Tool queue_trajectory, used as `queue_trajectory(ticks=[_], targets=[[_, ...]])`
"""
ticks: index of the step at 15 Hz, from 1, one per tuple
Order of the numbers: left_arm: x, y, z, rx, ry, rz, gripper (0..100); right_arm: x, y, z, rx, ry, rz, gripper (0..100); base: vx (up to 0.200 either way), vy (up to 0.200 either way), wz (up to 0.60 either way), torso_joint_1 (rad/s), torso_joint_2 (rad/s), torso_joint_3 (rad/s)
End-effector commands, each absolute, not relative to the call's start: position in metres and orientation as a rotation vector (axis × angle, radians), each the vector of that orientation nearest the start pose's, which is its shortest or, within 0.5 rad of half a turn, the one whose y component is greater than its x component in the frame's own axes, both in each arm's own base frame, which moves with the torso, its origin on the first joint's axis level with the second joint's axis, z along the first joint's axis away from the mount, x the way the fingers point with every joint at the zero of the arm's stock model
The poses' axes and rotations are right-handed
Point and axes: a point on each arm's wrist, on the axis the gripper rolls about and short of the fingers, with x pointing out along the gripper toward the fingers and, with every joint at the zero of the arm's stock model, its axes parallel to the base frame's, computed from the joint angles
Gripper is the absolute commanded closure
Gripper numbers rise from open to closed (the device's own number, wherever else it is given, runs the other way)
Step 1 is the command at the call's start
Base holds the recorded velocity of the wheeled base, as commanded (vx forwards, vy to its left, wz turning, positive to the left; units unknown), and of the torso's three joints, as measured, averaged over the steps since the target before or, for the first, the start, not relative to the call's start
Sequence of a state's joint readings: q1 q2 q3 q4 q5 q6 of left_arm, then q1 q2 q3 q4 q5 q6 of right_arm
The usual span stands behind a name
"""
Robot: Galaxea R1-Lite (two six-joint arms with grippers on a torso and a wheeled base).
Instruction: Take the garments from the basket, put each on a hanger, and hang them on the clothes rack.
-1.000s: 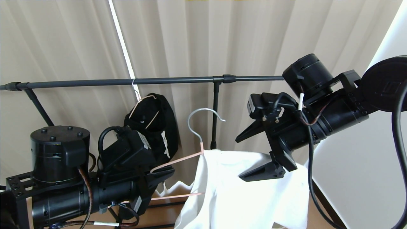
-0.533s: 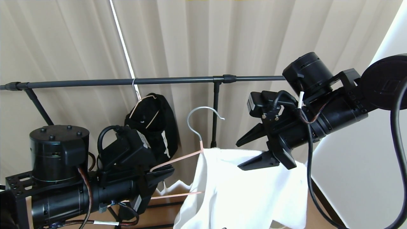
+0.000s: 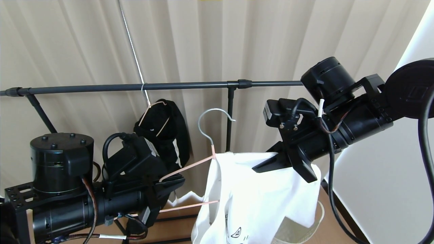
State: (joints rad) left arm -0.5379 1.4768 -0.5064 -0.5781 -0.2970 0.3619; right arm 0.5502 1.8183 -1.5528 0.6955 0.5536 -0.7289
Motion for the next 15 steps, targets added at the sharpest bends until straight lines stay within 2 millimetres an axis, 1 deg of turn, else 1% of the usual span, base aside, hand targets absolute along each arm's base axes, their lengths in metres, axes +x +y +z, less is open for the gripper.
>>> queue_trajectory(ticks=[1,3,4,8,10,12,14,15], targets=[[0.191,-0.122,0.158,0.381,0.252,-0.888,100,0.264,0.176,0.238,-0.596,0.589,1.333,100,0.000,0.000,0.00,0.000,0.00,0.000],[0.192,-0.122,0.158,0.376,0.256,-0.884,100,0.262,0.175,0.240,-0.596,0.584,1.332,100,0.000,0.000,0.00,0.000,0.00,0.000],[0.192,-0.121,0.158,0.376,0.256,-0.883,0,0.262,0.175,0.239,-0.596,0.585,1.332,100,0.000,0.000,0.00,0.000,0.00,0.000],[0.190,-0.120,0.158,0.378,0.248,-0.882,0,0.253,0.170,0.243,-0.606,0.578,1.326,100,0.000,0.000,0.00,0.000,0.00,0.000],[0.189,-0.111,0.165,0.363,0.207,-0.848,0,0.246,0.163,0.248,-0.655,0.577,1.251,100,0.000,0.000,0.00,0.000,0.00,0.000],[0.181,-0.103,0.179,0.298,0.162,-0.850,0,0.241,0.157,0.251,-0.715,0.588,1.152,100,0.000,0.000,0.00,0.000,0.00,0.000],[0.172,-0.094,0.188,0.236,0.145,-0.839,0,0.236,0.153,0.249,-0.747,0.558,1.087,100,0.000,0.000,0.00,0.000,0.00,0.000],[0.172,-0.091,0.186,0.206,0.164,-0.821,0,0.235,0.151,0.245,-0.749,0.532,1.046,100,0.000,0.000,0.00,0.000,0.00,0.000]])
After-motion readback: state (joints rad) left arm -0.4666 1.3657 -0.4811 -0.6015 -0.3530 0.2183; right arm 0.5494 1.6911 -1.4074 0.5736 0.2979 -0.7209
